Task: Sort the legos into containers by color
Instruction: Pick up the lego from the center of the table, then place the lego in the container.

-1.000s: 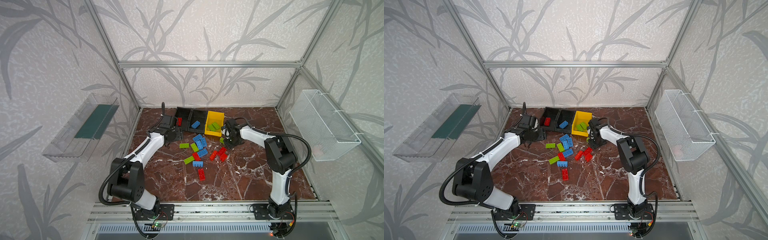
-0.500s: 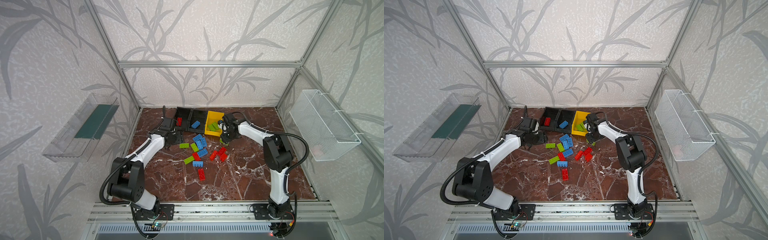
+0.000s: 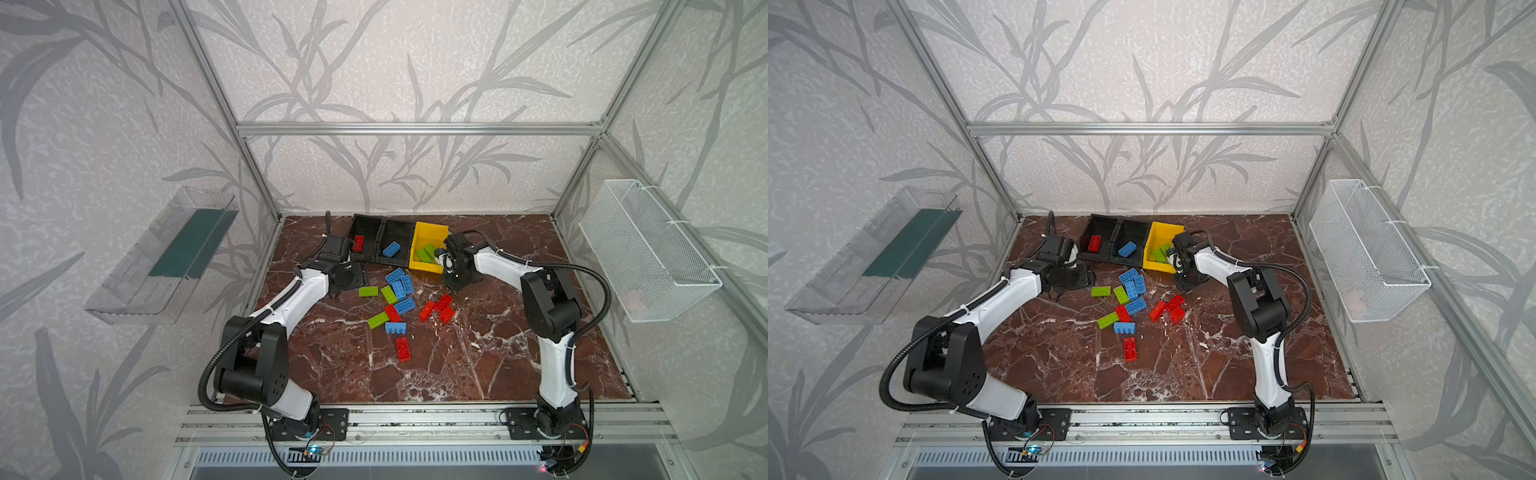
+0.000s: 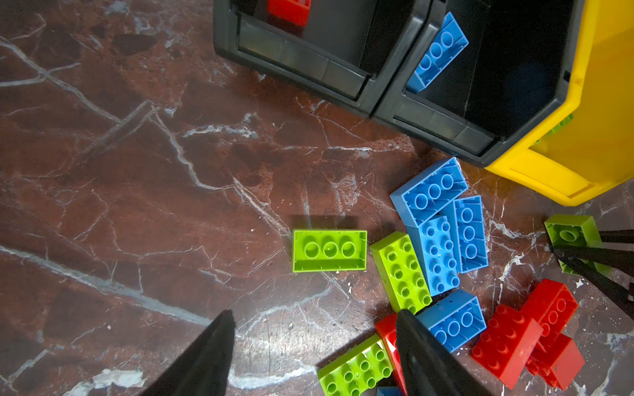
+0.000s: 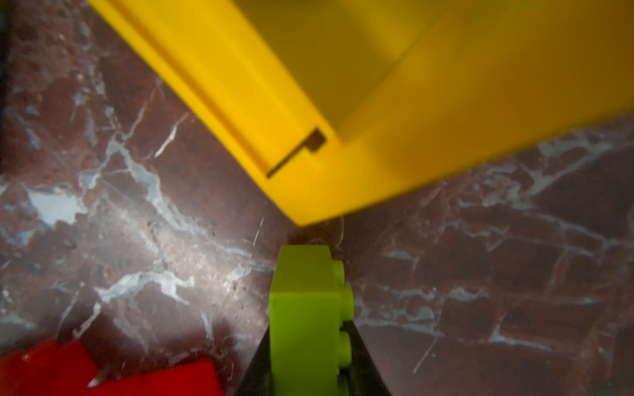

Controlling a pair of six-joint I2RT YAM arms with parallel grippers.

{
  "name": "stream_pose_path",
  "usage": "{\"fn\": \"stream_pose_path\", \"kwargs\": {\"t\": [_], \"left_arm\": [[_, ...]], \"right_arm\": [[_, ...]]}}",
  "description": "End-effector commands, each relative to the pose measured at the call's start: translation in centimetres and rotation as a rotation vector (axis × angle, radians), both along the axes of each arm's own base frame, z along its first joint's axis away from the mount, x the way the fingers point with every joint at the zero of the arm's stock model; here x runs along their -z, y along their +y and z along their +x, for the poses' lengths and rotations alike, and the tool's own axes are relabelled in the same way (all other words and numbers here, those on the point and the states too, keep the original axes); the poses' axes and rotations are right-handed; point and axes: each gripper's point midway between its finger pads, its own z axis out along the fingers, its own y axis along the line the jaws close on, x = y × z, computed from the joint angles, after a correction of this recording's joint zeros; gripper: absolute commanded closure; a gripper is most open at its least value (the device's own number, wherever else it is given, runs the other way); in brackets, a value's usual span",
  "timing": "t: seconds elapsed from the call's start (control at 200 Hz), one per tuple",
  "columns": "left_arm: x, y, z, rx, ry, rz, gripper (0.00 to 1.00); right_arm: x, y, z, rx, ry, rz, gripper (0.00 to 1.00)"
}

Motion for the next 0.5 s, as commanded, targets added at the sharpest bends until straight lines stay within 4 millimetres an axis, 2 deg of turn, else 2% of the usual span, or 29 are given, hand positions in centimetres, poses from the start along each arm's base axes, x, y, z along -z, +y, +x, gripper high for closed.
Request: {"fn": "stream_pose_path", "kwargs": {"t": [0.0,0.13,0.24,0.375,0.495], "left_arm": [[1.4,-0.3,-0.4,0.005,0.028,-0.019,0.26],[2.3,-0.3,-0.8,-0.020,0.049,-0.032,0.25],[2.2,-0.9,-0.9,-0.016,0.047,-0.044,0.22],[2.2,-1.3,-0.8,-0.032,0.044,-0.053,0.20],[2.5,-1.6,-0.9,-0.055,0.047,-0.066,0.18]], "right_arm": [[-4.6,0.1,0.0,0.060,-0.073,0.062,0.85],[-7.9,0.3,0.2,0.117,-0.133,0.110,0.85],[-9.8,1.3,1.6,0.117,-0.190,0.165,0.85],[-10.9,2.8,4.0,0.144,-0.206,0.208,0.82],[-10.8,2.2,5.0,0.180,-0.159,0.142,0.78]]}}
